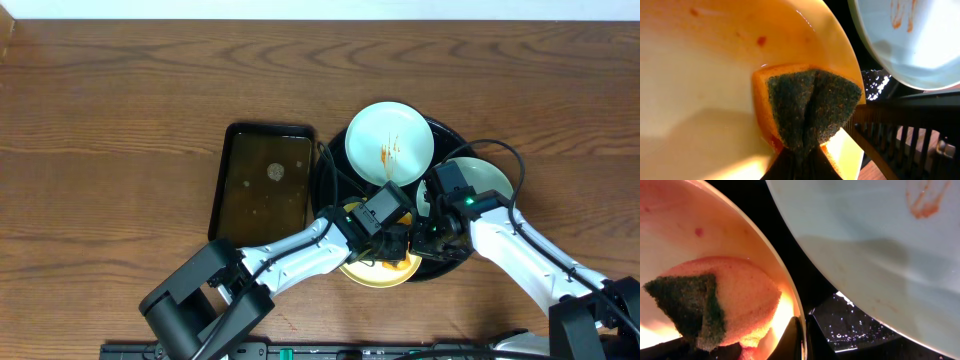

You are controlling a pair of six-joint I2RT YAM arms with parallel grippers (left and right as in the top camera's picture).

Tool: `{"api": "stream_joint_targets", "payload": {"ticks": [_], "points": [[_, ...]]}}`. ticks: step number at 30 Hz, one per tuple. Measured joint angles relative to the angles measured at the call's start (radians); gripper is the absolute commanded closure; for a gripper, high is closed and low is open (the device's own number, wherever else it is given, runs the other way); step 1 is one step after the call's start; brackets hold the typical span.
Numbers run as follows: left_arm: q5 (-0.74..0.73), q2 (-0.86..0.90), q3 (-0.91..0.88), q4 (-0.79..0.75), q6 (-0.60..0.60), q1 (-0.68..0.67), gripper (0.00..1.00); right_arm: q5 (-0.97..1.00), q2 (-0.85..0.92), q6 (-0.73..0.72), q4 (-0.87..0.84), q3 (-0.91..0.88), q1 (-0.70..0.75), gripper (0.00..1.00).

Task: Clean dirty plates on tray and stack at the side
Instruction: 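Scrub the yellow plate surface with the sponge while right gripper holds rim, then return the sponge to the water tray with the left gripper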

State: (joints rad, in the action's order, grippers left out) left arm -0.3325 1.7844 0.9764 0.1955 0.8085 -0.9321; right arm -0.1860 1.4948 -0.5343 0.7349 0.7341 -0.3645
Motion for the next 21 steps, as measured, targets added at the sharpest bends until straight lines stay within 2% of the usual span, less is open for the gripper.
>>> {"api": "stream_joint_targets", "payload": {"ticks": [6,11,21], "points": [[0.067,0.000,0.000,-0.001,-0.066,0.026,0.92,0.000,0.000,0.000,0.000,0.000,0.000,0.99],[0.126,0.000,0.000,-0.005,-0.143,0.122,0.92,-0.001,0.000,0.000,0.000,0.000,0.000,0.99],[0.147,-0.068,-0.001,0.026,-0.281,0.228,0.92,-0.003,0.000,0.000,-0.002,0.003,0.000,0.98]]}}
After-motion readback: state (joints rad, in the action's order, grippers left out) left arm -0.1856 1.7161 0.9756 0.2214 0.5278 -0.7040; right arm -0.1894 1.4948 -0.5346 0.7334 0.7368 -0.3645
